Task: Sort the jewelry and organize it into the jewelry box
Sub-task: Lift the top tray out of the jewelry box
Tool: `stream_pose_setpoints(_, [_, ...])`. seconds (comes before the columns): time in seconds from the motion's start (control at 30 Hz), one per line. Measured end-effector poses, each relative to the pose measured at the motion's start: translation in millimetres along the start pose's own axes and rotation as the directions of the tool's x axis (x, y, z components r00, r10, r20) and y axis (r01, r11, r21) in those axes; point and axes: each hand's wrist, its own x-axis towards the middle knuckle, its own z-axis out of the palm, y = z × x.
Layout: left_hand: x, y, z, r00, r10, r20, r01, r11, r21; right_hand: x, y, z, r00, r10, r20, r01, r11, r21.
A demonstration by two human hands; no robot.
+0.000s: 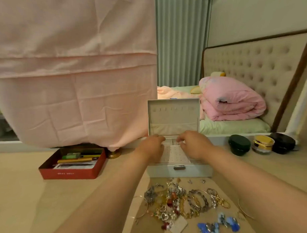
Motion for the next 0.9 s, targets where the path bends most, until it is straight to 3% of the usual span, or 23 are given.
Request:
stream_pose_setpoints(0.3, [70.9, -9.6, 19.6, 0.997, 0.006, 0.076, -0.012, 0.997, 0.082, 60.1, 23.7, 10.9, 0.999, 0.006, 0.054, 0.009, 0.962, -0.271])
stream_pose_setpoints(0.5, [90.3, -12.2, 29.5, 0.997, 0.056, -0.059, -0.052, 0.996, 0.066, 79.1, 30.7, 21.0, 1.000, 0.004, 0.007, -0.002, 0.964, -0.267])
stream_pose_setpoints(0.77, [105.1, -22.8, 23.6, 0.995, 0.097, -0.010, -0.097, 0.994, 0.053, 89.3, 31.9, 25.4, 0.997, -0.078, 0.013, 0.076, 0.914, -0.398])
stream_pose_setpoints(0.9, [107.8, -22.8, 17.4, 0.994, 0.109, 0.031, -0.111, 0.991, 0.073, 85.2, 35.5, 24.5, 0.993, -0.118, -0.020, 0.103, 0.932, -0.346])
